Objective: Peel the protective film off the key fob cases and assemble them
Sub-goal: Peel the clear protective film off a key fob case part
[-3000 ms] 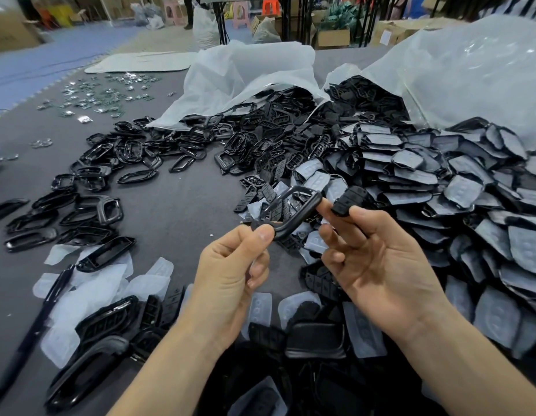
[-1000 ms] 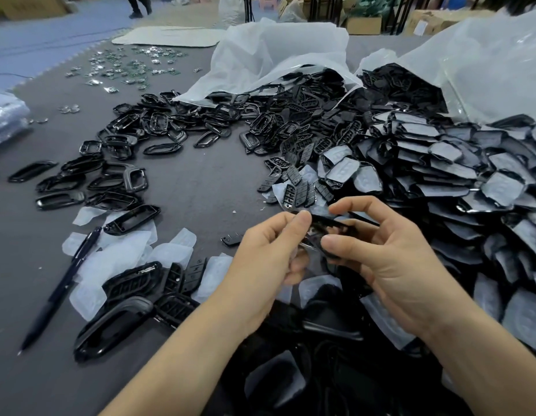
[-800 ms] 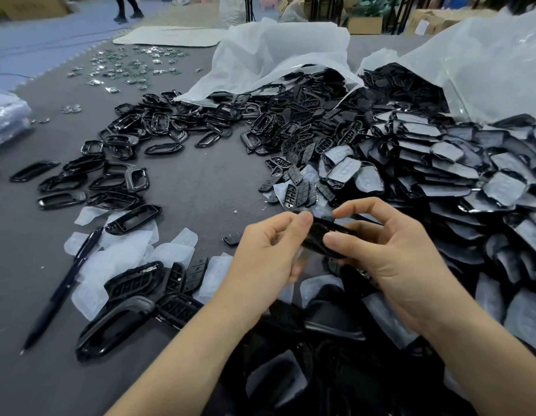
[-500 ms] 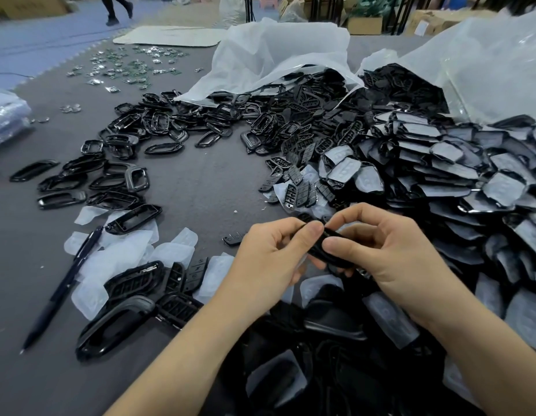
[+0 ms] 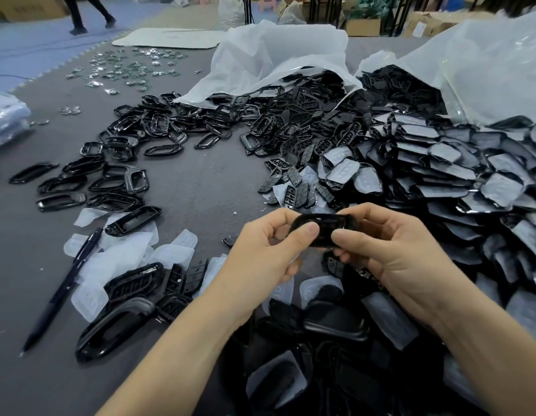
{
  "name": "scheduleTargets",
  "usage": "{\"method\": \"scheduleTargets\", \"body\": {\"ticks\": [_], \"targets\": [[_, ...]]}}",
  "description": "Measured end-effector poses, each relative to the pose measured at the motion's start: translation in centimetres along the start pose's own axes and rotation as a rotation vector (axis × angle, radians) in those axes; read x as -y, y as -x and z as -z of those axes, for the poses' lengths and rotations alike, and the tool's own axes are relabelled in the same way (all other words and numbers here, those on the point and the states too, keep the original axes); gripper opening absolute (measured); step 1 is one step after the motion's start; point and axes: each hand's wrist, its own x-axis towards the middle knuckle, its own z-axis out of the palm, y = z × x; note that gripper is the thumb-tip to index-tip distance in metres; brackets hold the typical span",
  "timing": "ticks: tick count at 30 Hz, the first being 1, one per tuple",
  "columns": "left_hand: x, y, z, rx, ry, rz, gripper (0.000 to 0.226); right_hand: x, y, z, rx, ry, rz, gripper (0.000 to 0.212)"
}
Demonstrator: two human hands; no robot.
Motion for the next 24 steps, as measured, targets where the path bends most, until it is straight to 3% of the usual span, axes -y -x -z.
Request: {"method": "scheduleTargets", "body": {"ticks": [10,13,18,24], "targets": [[0.12,0.04,-0.16,-0.049,-0.125,-0.035,0.015,-0.20,0.00,-0.13,-0.081,0.019,-0.011,0.008],[0.19,0.04,-0.25,-0.070,-0.254,-0.113,0.019,-0.16,0.04,0.01,-0.096,0.053,-0.006,0.009],[-0.12,0.19,-0.38,-0.078,-0.212,-0.156,0.021,0.06,0.05,0.19,-0.066,0.075,0.019,0.018],[0.04,0.19,-0.48,-0.113,-0.330,-0.207,0.022,-0.11,0.08,-0.06,-0.095,0.060,0.052,0.016]]}}
